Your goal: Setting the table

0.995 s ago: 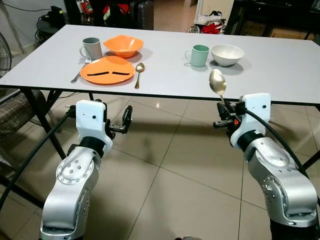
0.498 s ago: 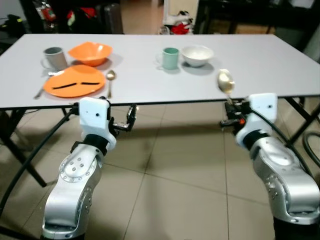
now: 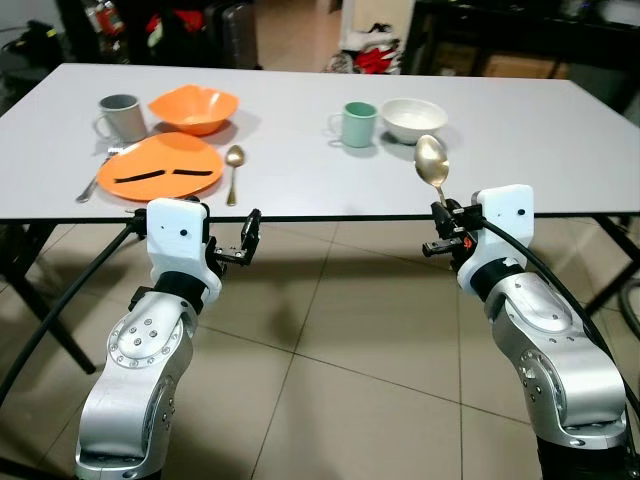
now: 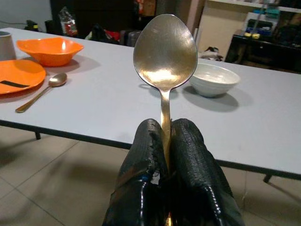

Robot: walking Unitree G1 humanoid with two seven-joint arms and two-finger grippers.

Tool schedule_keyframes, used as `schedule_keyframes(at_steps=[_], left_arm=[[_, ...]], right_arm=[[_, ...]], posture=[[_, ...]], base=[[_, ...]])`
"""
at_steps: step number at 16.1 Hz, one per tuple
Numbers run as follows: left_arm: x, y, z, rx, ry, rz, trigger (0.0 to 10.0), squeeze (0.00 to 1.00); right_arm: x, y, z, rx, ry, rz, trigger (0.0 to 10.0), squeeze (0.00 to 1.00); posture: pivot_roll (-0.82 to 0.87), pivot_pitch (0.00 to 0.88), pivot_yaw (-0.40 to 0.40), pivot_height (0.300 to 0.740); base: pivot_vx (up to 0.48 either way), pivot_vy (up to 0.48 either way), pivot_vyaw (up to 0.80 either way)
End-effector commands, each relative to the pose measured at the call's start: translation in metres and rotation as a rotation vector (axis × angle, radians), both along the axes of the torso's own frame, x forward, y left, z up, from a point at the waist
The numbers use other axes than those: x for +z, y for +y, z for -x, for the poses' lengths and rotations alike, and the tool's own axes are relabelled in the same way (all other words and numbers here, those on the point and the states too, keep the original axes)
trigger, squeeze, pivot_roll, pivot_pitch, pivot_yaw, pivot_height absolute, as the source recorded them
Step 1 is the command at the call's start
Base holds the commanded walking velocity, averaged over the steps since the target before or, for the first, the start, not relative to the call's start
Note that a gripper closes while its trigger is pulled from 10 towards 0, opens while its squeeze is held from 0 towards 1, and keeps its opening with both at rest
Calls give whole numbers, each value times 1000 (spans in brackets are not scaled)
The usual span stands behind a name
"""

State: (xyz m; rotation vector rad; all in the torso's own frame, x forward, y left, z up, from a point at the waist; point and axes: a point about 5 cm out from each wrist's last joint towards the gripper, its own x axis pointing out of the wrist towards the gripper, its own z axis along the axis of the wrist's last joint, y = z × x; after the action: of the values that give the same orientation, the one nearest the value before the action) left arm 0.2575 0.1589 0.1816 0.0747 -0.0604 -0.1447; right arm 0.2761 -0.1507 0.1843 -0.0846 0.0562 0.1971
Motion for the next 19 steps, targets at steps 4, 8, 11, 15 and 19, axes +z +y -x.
schedule_keyframes(at_steps=[4, 8, 11, 15, 19], left_arm=[[0, -1, -2, -3, -9, 1, 10000, 0], [1, -3, -3, -13, -10, 1, 10000, 0], [1, -3, -3, -14, -11, -1, 10000, 0], [0, -4, -4, -18, -12, 2, 10000, 0], [0, -5, -4, -26, -9, 4, 10000, 0]], right_arm=[[3, 0, -3, 15, -16, 1, 10000, 0], [4, -2, -3, 17, -11, -18, 10000, 0], [4, -1, -3, 21, -17, -13, 10000, 0], [4, -1, -4, 28, -18, -11, 10000, 0], [4, 0, -3, 33, -15, -5, 10000, 0]], posture=[[-95, 0, -34, 740], [-97, 0, -28, 740], [-97, 0, -29, 740], [-98, 0, -32, 740], [-98, 0, -31, 740]], base=[[241, 0, 0], [243, 0, -400], [244, 0, 0], [242, 0, 0], [244, 0, 0]])
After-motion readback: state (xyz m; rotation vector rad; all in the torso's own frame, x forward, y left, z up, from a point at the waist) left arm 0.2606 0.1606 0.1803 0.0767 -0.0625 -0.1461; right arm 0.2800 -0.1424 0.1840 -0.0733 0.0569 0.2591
